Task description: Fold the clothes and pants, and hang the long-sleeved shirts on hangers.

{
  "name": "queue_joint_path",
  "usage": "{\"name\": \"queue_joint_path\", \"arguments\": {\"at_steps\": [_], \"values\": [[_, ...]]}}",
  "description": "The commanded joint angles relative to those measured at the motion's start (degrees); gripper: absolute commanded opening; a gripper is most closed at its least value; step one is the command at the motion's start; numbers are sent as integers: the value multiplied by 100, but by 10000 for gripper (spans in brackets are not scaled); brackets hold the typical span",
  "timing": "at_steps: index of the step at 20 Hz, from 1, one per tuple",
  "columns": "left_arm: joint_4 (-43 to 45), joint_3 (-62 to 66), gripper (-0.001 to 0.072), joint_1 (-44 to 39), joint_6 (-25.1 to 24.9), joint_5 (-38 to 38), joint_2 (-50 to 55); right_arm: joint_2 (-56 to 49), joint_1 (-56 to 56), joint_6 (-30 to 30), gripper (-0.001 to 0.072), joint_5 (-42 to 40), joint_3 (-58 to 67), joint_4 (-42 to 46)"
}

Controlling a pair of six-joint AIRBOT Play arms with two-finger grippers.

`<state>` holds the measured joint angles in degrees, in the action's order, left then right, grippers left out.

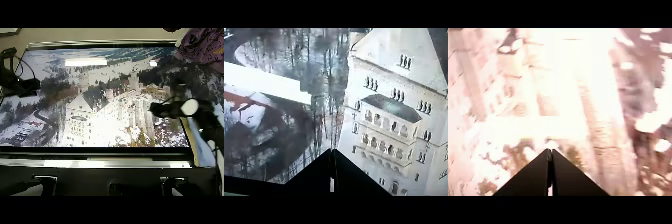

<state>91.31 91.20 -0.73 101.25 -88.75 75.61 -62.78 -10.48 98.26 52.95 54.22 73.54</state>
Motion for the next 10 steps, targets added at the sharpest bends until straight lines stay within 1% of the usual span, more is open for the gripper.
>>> {"name": "queue_joint_path", "arguments": {"at_steps": [1, 3, 5, 10], "values": [[-87, -1867, 17, -7, -96, 839, -1399, -9, -1781, -240, 30, -389, 17, 463], [-68, -2562, 17, -4, -101, 1086, -2063, -7, -2269, -142, 30, -400, 17, 721], [26, -2892, 18, -2, -98, 1233, -2472, -7, -2406, -146, 30, -446, 17, 870], [63, -2916, 19, -4, -94, 1187, -2647, 4, -2406, -166, 31, -540, 17, 1025]]}}
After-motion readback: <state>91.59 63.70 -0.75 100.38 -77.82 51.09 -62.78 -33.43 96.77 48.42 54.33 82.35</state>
